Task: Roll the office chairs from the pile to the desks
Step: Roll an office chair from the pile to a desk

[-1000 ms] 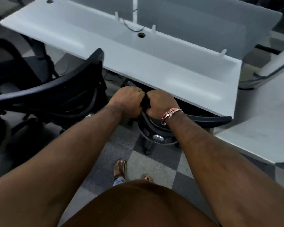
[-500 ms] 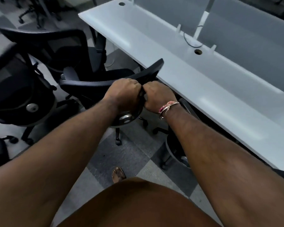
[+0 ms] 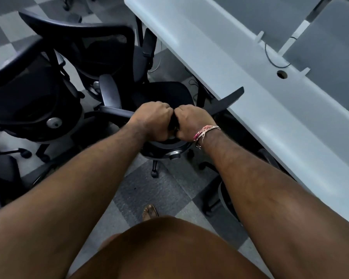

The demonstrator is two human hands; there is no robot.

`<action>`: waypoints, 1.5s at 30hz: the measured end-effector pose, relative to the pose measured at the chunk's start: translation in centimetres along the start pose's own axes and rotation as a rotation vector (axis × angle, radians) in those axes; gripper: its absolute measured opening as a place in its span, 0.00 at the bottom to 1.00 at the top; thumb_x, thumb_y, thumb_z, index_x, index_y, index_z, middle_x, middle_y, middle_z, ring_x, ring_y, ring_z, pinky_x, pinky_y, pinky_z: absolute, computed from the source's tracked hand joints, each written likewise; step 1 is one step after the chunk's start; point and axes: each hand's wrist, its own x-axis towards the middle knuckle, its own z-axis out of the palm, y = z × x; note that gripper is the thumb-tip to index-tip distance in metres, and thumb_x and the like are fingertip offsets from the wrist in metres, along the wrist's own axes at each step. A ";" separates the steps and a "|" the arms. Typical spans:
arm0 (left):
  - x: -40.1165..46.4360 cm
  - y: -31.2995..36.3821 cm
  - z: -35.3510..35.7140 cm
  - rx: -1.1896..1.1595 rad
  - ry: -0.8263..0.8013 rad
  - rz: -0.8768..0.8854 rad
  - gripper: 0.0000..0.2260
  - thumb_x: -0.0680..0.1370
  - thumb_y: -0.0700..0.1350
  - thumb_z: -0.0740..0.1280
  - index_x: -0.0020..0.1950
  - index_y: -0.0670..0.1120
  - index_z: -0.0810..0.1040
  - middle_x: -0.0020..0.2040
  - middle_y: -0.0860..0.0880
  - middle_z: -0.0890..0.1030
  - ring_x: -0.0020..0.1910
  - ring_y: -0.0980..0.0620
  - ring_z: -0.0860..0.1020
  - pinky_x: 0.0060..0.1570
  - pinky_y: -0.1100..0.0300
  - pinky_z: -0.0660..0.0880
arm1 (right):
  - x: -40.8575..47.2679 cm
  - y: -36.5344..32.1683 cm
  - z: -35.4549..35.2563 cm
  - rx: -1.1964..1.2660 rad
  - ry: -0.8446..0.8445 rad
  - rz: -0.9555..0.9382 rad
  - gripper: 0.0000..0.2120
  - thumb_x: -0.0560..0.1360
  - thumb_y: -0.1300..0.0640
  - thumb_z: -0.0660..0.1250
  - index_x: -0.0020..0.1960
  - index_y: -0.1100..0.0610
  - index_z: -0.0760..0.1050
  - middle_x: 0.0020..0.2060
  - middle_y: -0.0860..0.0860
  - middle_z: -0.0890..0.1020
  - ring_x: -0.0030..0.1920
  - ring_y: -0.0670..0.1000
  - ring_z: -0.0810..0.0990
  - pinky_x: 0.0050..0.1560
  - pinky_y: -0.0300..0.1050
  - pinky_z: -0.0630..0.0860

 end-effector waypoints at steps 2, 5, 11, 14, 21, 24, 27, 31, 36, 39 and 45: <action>0.3 -0.2 0.6 -0.028 -0.048 -0.037 0.19 0.71 0.64 0.68 0.48 0.50 0.79 0.47 0.52 0.81 0.45 0.48 0.81 0.42 0.53 0.79 | 1.1 -0.1 0.3 -0.034 -0.063 0.013 0.09 0.70 0.51 0.69 0.48 0.54 0.74 0.43 0.50 0.79 0.45 0.54 0.79 0.38 0.47 0.73; 1.1 -0.1 0.5 -0.022 -0.114 -0.086 0.15 0.71 0.64 0.66 0.43 0.52 0.79 0.40 0.54 0.80 0.37 0.50 0.80 0.38 0.53 0.81 | 2.3 0.1 0.1 -0.116 -0.147 0.013 0.04 0.71 0.55 0.66 0.42 0.51 0.71 0.39 0.49 0.78 0.39 0.53 0.78 0.36 0.45 0.69; 1.4 0.1 0.3 0.042 -0.162 -0.114 0.14 0.72 0.62 0.66 0.38 0.53 0.77 0.33 0.54 0.77 0.29 0.51 0.76 0.33 0.55 0.77 | 2.4 -0.2 0.0 -0.213 -0.161 0.050 0.07 0.71 0.54 0.64 0.35 0.50 0.69 0.28 0.46 0.70 0.29 0.51 0.71 0.30 0.44 0.66; 1.0 0.8 0.4 0.072 -0.172 -0.145 0.12 0.74 0.61 0.67 0.41 0.53 0.78 0.33 0.54 0.76 0.29 0.53 0.73 0.32 0.56 0.71 | 1.6 -0.6 0.4 -0.227 -0.138 0.105 0.07 0.71 0.53 0.65 0.35 0.50 0.71 0.27 0.46 0.72 0.27 0.51 0.72 0.30 0.43 0.67; -1.7 3.4 0.3 0.077 -0.208 -0.237 0.14 0.74 0.63 0.68 0.44 0.54 0.80 0.33 0.54 0.73 0.30 0.53 0.70 0.36 0.56 0.70 | -1.4 -1.3 0.4 -0.208 -0.110 0.053 0.09 0.72 0.47 0.66 0.36 0.50 0.76 0.26 0.47 0.73 0.24 0.49 0.68 0.30 0.42 0.66; -3.9 5.2 0.4 0.104 -0.240 -0.245 0.09 0.77 0.57 0.67 0.46 0.53 0.80 0.34 0.54 0.71 0.35 0.50 0.74 0.38 0.55 0.71 | -4.1 -2.2 0.5 -0.197 -0.105 0.020 0.08 0.72 0.49 0.64 0.36 0.50 0.75 0.27 0.47 0.73 0.25 0.49 0.68 0.30 0.43 0.65; -6.8 7.5 0.9 0.118 -0.244 -0.272 0.05 0.77 0.50 0.65 0.47 0.53 0.81 0.36 0.53 0.71 0.37 0.48 0.75 0.38 0.55 0.72 | -7.5 -3.3 0.6 -0.164 -0.095 -0.026 0.09 0.72 0.50 0.64 0.35 0.51 0.75 0.27 0.47 0.74 0.26 0.50 0.70 0.31 0.43 0.66; -10.5 10.7 1.1 0.089 -0.256 -0.328 0.04 0.76 0.49 0.65 0.45 0.53 0.79 0.35 0.53 0.71 0.37 0.47 0.74 0.39 0.55 0.72 | -11.5 -4.6 0.7 -0.132 -0.104 -0.082 0.06 0.71 0.51 0.64 0.37 0.50 0.74 0.28 0.47 0.71 0.31 0.53 0.72 0.34 0.44 0.69; -15.6 15.1 1.4 0.080 -0.257 -0.402 0.04 0.75 0.51 0.65 0.42 0.53 0.78 0.34 0.53 0.70 0.36 0.47 0.73 0.38 0.55 0.70 | -17.2 -6.6 0.7 -0.117 -0.088 -0.172 0.06 0.71 0.52 0.63 0.37 0.50 0.74 0.29 0.48 0.72 0.32 0.54 0.74 0.35 0.45 0.68; -19.1 18.2 1.8 0.075 -0.250 -0.438 0.05 0.75 0.51 0.65 0.40 0.53 0.75 0.33 0.54 0.69 0.35 0.47 0.72 0.38 0.55 0.70 | -20.6 -7.5 1.0 -0.126 -0.080 -0.222 0.05 0.70 0.51 0.64 0.36 0.50 0.74 0.32 0.49 0.78 0.34 0.55 0.79 0.35 0.45 0.68; -25.9 22.9 2.2 0.073 -0.214 -0.494 0.06 0.75 0.52 0.65 0.39 0.53 0.74 0.31 0.54 0.68 0.34 0.47 0.71 0.38 0.56 0.69 | -26.8 -10.6 1.1 -0.150 -0.066 -0.302 0.06 0.69 0.49 0.65 0.38 0.50 0.77 0.30 0.48 0.76 0.31 0.55 0.75 0.34 0.44 0.69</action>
